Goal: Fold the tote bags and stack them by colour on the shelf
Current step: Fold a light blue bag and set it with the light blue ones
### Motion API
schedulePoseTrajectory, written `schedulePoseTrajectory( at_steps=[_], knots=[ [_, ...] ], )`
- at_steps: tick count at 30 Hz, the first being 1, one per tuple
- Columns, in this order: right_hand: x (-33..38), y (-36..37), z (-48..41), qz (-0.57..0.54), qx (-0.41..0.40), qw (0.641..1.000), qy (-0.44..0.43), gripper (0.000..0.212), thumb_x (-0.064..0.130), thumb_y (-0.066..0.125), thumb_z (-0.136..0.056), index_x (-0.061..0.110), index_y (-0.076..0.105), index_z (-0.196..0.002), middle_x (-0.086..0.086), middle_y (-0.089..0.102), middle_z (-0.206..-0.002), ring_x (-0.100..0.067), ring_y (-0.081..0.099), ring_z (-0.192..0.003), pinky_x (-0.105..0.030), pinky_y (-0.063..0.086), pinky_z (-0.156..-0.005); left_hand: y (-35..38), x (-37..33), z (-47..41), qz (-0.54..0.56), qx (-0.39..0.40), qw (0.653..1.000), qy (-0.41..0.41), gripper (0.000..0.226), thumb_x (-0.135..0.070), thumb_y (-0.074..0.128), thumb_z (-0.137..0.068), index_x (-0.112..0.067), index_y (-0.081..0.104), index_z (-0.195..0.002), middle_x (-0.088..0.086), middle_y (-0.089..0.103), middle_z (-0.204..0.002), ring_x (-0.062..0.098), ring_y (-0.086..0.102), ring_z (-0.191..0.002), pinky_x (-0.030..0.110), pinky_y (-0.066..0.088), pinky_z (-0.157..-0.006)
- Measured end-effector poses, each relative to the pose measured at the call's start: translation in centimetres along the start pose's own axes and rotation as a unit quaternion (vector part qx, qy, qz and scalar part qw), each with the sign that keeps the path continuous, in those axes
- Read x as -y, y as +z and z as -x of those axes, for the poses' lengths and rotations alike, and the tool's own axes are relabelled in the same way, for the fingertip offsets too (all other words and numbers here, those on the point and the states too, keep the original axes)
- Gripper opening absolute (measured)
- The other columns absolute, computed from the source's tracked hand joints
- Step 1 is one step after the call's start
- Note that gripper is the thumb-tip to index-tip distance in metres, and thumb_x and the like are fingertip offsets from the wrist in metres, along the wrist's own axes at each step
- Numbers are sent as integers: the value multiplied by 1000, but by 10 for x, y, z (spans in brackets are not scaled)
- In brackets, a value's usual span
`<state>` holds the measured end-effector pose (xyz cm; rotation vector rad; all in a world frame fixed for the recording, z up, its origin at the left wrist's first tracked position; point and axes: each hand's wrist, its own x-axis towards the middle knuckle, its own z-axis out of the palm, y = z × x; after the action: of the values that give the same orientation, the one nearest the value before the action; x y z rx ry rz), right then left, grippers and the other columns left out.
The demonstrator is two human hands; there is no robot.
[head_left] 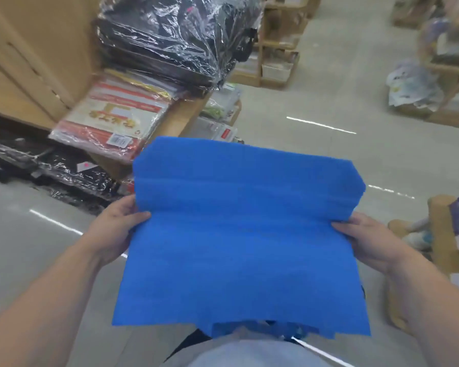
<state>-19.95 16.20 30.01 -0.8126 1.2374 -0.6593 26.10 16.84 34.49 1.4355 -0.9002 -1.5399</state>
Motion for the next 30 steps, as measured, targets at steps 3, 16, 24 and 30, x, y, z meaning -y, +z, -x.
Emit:
schedulePoseTrajectory(
  at_steps=[3, 16, 24, 30],
  knots=[
    [32, 6, -5, 3, 25, 1000, -6, 29, -2, 49, -98, 7, 77, -98, -16, 74, -104, -22, 74, -79, -27, 59, -60, -2, -13, 27, -3, -58, 998, 15, 23, -7, 82, -52, -21, 78, -70, 4, 74, -74, 17, 69, -59, 22, 54, -50],
    [71, 149, -42, 122, 99, 979, -128, 9, -2, 73, -85, 6, 70, -85, -13, 72, -88, -22, 67, -76, -24, 55, -56, -52, 18, 151, 266, -297, 917, -24, 66, -82, 40, -85, -26, 75, -88, 4, 78, -83, 28, 70, -81, 38, 49, -72],
    [77, 276, -56, 220, 136, 930, -260, 56, 0, 72, -89, 45, 62, -119, 3, 64, -112, -15, 69, -95, -28, 58, -74, -160, 34, 208, 73, -238, 968, -20, 52, -11, 87, -64, -8, 70, -113, 15, 74, -115, 25, 75, -91, 32, 62, -68],
    [72, 399, -58, 191, 133, 946, -225, 34, 7, 73, -91, 29, 67, -116, -3, 76, -97, -14, 74, -85, -24, 57, -61, -279, 39, 233, 49, -361, 930, 55, 24, 5, 67, -88, -5, 68, -110, 15, 75, -108, 24, 75, -85, 31, 62, -65]
  ],
)
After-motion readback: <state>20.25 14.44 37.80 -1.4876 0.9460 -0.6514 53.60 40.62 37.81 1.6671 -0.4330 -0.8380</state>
